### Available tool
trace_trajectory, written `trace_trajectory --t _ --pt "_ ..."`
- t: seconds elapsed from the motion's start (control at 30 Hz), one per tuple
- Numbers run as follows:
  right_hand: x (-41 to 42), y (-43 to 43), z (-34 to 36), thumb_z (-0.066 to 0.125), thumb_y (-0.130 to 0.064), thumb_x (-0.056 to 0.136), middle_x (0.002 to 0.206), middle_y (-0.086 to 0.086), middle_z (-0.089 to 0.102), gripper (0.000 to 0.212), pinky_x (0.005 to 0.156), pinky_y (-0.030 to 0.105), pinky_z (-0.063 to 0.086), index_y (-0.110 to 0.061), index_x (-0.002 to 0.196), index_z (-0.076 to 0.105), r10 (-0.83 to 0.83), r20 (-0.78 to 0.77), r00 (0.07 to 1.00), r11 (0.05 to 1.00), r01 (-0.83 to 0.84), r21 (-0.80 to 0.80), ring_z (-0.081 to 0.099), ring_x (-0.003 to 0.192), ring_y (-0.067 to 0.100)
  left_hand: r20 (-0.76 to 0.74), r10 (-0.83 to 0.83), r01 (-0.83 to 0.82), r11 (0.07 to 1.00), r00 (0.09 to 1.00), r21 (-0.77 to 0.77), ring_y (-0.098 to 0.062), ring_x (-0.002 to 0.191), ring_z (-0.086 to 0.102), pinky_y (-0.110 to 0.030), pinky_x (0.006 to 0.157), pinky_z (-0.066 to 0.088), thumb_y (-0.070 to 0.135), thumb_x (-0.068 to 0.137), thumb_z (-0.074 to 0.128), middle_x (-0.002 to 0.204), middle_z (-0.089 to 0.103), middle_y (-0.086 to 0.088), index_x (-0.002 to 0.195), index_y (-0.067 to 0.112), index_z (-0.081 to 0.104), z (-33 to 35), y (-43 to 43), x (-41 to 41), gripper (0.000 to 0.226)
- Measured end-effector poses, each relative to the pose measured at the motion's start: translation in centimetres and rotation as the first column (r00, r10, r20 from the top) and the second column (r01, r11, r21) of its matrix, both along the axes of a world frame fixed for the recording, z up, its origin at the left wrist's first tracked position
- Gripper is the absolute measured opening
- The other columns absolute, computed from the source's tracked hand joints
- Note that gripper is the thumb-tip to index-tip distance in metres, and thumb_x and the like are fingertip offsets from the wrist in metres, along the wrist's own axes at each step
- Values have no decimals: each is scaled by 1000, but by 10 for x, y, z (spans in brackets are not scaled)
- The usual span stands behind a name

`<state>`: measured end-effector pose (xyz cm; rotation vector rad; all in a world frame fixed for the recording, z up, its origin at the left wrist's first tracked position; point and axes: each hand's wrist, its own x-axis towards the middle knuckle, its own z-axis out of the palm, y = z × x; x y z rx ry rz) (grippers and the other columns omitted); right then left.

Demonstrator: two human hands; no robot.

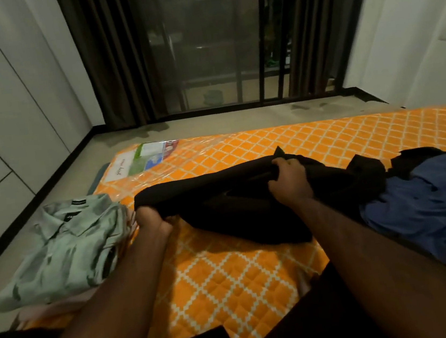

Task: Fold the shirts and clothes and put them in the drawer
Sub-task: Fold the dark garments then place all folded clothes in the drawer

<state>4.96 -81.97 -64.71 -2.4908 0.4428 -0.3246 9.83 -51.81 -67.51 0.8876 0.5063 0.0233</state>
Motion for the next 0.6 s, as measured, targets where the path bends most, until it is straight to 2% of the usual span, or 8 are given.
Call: trace_trajectory --t 0.13,0.2,0.23,0.3,0.37,0.43,0.5,0.6 --pt "2 9 -2 74 -20 85 167 14 3 91 105 61 45 -36 158 22 -155 -53 987 956 136 -261 10 152 45 -110 64 -53 993 992 102 -16 63 54 -22 46 46 43 103 33 76 59 4 125 28 61 -15 33 -11 39" --pt "8 7 -11 78 -29 86 167 17 -2 106 101 62 46 -41 161 4 -168 -212 963 968 120 -220 21 147 50 -130 74 -29 946 989 322 -24 78 66 -30 58 54 49 94 48 91 66 1 134 30 60 -25 37 -18 46" --pt "10 6 -17 77 -33 87 166 20 8 109 98 59 48 -42 161 -3 -139 -301 943 982 92 -166 34 142 50 -131 82 3 838 988 545 -32 100 66 -39 74 56 39 93 57 113 66 -6 141 29 53 -29 36 -21 50" --pt "11 3 -28 71 -33 91 152 20 40 99 97 54 53 -38 162 2 -38 -413 910 998 11 -67 51 129 44 -154 31 129 402 988 906 -43 136 42 -49 105 42 15 85 69 152 37 -22 158 22 26 -33 25 -29 84" --pt "10 2 -31 61 -26 95 140 16 55 65 101 51 52 -26 154 34 39 -402 915 997 -65 -51 56 124 40 -60 -82 64 38 995 997 -43 149 19 -56 114 29 13 76 77 163 11 -22 161 27 14 -20 3 -40 106" --pt "14 2 -35 55 -19 96 135 13 60 45 102 47 50 -20 141 53 67 -330 941 998 -66 13 57 123 38 56 -282 -107 -169 958 980 -39 153 7 -60 117 20 14 74 76 166 8 -18 158 34 20 -16 -16 -41 103" --pt "15 8 -35 55 -11 97 133 12 63 39 104 46 49 -16 135 60 164 -215 963 978 -130 165 58 124 36 145 -421 -248 -202 895 948 -36 154 11 -59 119 17 12 78 71 164 19 -15 154 30 34 -15 -29 -37 87" --pt "9 28 -28 60 0 98 125 8 68 35 100 42 53 -11 131 64 392 -63 918 852 -336 402 64 118 28 230 -527 -273 -5 818 962 -29 145 36 -54 118 31 7 87 60 151 45 -10 142 17 53 -17 -39 -34 56"
